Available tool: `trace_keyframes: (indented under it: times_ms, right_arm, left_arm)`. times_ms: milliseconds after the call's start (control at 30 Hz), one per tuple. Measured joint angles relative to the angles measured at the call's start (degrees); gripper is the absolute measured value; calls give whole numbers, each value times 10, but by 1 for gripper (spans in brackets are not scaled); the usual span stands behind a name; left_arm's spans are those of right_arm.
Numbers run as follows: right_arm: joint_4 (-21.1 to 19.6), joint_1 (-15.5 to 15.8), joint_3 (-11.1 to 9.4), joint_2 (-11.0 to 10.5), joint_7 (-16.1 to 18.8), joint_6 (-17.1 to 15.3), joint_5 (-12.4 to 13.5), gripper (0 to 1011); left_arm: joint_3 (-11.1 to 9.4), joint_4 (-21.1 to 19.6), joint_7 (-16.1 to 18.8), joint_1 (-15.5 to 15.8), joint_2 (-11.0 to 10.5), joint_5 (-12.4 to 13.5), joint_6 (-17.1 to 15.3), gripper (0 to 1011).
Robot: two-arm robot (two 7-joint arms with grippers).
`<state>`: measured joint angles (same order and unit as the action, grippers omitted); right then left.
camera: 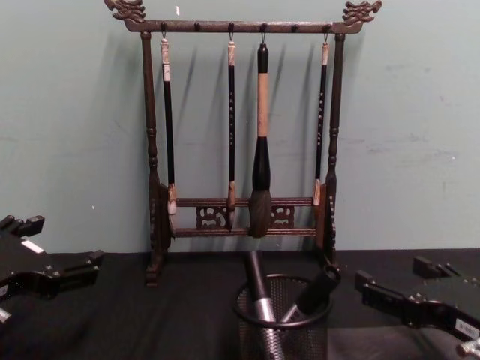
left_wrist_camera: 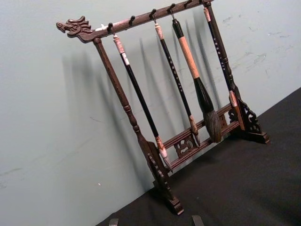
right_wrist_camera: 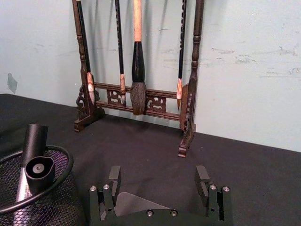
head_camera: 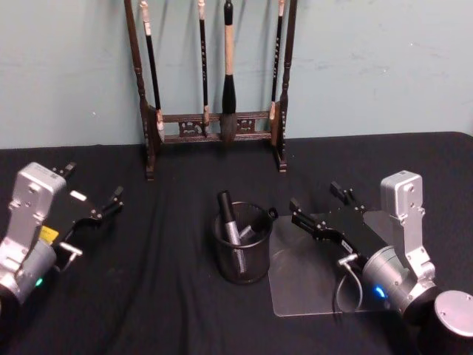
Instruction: Pick up the water-based marker from the table and place it into the pen holder.
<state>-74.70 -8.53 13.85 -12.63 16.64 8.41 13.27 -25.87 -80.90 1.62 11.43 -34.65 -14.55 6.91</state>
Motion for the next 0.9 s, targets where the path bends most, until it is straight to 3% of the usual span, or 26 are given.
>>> trace_keyframes:
  times_ms: [900]
  right_arm:
    - [0, 0, 0, 0, 0, 0, 0, 1002]
  left_arm:
    - [0, 0, 0, 0, 0, 0, 0, 1009]
